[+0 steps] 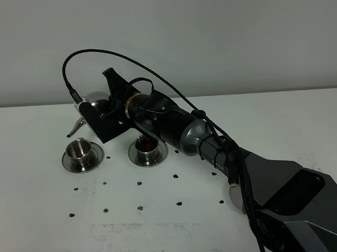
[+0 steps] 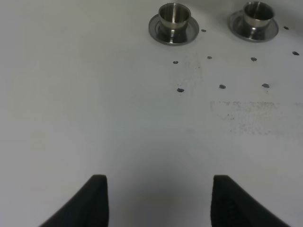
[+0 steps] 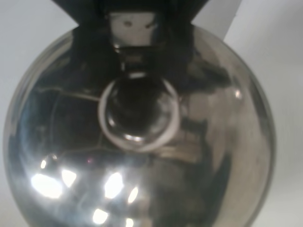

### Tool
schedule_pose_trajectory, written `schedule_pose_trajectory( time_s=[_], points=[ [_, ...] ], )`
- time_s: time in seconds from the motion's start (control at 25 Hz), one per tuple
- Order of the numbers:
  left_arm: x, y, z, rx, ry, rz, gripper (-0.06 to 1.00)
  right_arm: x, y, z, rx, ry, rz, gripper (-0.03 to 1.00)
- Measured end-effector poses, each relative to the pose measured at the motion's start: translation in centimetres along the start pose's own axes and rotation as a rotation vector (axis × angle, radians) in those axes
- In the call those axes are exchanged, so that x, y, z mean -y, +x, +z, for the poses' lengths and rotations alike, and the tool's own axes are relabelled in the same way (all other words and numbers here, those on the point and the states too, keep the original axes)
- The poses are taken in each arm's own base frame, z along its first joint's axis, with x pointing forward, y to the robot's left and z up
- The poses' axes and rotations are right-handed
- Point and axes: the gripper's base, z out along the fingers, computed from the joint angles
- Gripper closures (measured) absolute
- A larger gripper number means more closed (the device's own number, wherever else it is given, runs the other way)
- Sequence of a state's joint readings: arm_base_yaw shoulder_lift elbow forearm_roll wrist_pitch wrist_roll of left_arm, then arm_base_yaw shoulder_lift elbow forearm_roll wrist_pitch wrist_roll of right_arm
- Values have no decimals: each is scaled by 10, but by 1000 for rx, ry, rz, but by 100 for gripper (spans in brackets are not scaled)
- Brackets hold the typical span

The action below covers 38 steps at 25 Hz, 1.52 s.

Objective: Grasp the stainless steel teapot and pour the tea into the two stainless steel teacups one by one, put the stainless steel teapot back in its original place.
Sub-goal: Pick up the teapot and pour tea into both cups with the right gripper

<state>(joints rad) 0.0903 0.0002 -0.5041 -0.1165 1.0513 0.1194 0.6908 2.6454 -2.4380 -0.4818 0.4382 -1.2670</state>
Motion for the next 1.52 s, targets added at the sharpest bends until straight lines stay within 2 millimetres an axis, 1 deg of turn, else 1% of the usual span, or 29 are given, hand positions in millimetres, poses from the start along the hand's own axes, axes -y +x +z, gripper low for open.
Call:
schedule_pose_trajectory(
  time_s=[0.2, 0.56, 0.84, 1.12, 1.32, 1.52],
  points=[
    [0, 0, 0, 0, 0, 0, 41, 0, 0, 0, 1, 4, 0, 76],
    [0, 0, 0, 0, 0, 0, 41, -14, -5, 10, 11, -10, -10, 76],
    [0, 0, 0, 0, 0, 0, 41, -12, -6, 11, 17, 16, -21, 76],
    [0, 0, 0, 0, 0, 0, 41, -23, -9, 18, 21, 8, -34, 76],
    [0, 0, 0, 0, 0, 0, 41, -21, -9, 19, 25, 24, -40, 76],
    [0, 0, 0, 0, 0, 0, 41, -22, -3, 20, 15, 30, -48, 76]
  ],
)
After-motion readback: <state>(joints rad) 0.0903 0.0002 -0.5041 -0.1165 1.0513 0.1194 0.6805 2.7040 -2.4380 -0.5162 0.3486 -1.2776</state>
